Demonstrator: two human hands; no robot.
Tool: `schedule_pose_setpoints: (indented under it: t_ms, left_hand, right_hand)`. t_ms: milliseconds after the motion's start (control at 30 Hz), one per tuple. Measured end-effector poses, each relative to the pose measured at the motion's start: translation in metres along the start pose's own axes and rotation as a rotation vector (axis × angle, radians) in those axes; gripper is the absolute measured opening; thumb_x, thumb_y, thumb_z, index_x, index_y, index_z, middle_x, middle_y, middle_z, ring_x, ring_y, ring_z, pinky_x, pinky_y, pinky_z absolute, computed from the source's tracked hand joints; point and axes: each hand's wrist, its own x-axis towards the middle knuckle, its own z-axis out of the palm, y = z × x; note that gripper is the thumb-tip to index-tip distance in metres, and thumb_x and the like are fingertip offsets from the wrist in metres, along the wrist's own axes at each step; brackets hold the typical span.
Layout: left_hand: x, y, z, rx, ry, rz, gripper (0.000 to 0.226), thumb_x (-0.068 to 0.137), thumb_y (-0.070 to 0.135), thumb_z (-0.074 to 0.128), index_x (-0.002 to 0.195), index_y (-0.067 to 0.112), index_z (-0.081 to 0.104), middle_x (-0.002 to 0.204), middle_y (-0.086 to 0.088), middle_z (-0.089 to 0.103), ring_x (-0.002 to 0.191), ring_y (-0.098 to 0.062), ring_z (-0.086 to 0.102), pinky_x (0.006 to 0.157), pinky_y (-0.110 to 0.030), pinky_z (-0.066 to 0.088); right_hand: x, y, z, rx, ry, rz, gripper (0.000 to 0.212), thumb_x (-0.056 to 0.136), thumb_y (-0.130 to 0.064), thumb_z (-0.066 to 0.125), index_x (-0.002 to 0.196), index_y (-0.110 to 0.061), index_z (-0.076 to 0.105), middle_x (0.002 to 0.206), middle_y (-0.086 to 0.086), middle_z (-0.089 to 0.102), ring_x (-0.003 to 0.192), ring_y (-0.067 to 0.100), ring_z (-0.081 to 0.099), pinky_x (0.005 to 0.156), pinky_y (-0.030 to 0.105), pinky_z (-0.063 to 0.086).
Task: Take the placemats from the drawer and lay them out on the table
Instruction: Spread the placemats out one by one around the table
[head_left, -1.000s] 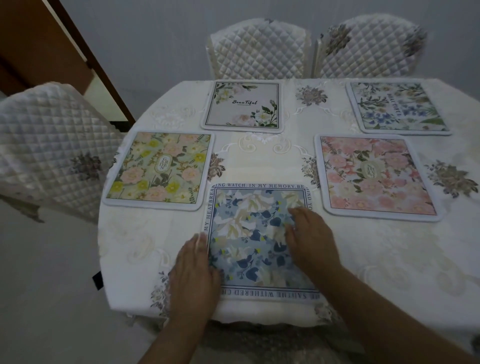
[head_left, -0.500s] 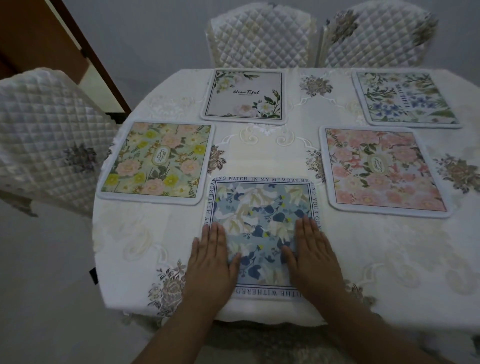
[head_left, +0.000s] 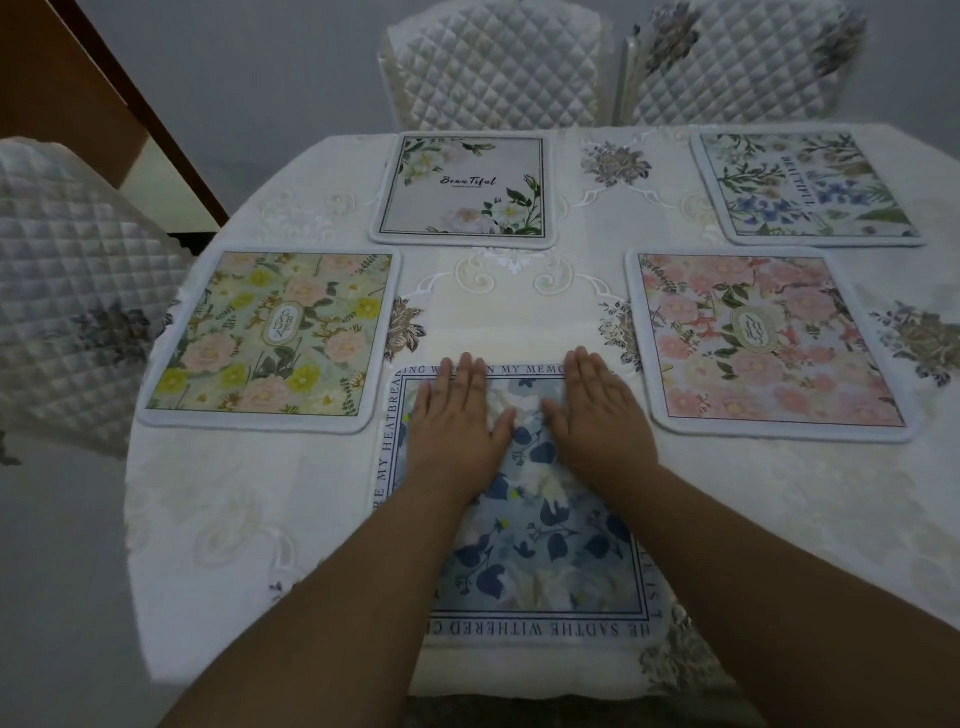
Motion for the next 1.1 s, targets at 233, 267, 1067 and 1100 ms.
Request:
schedule_pose_setpoints:
  t_ms: [233, 267, 1067, 1100]
  left_hand:
    - [0.008, 0.012, -0.016, -0.099, -0.048, -0.249, 0.085, 0.102, 0.059, 0.023, 0.161, 0.005, -0.006, 0.170, -0.015, -0.009, 0.157, -0.029, -0.010, 0.127, -0.041, -0.003]
    - [0.012, 0.023, -0.024, -0.137, -0.063, -0.255, 0.084, 0.103, 0.053, 0.030, 0.161, 0.004, -0.005, 0.170, -0.017, -0.008, 0.157, -0.032, -0.007, 0.127, -0.042, -0.002]
    - [-0.018, 0.275, -0.038, -0.880, -0.146, -0.112, 0.054, 0.103, 0.007, 0.050, 0.154, 0.024, 0.043, 0.157, 0.001, 0.042, 0.117, -0.024, 0.064, 0.085, -0.036, 0.063]
    - [-0.031, 0.277, -0.039, -0.866, -0.132, -0.072, 0.054, 0.103, 0.011, 0.051, 0.154, 0.026, 0.043, 0.159, 0.000, 0.040, 0.125, -0.025, 0.059, 0.091, -0.041, 0.061]
  right_hand:
    - [0.010, 0.015, -0.031, 0.144, -0.162, 0.077, 0.071, 0.104, -0.051, 0.020, 0.159, -0.009, 0.002, 0.167, 0.009, -0.003, 0.153, 0.022, 0.000, 0.122, 0.036, 0.003]
    - [0.009, 0.020, -0.046, 0.210, -0.127, 0.073, 0.068, 0.105, -0.051, 0.022, 0.159, -0.012, 0.009, 0.167, 0.006, 0.002, 0.153, 0.020, 0.006, 0.121, 0.037, 0.009]
    - [-0.104, 0.297, -0.164, 0.552, 0.174, 0.519, 0.033, 0.094, -0.010, 0.054, 0.121, -0.020, 0.071, 0.130, 0.005, 0.066, 0.120, 0.023, 0.058, 0.093, 0.020, 0.037]
    - [-0.118, 0.299, -0.169, 0.559, 0.198, 0.514, 0.035, 0.094, -0.008, 0.053, 0.122, -0.019, 0.071, 0.130, 0.005, 0.066, 0.120, 0.022, 0.058, 0.094, 0.019, 0.036]
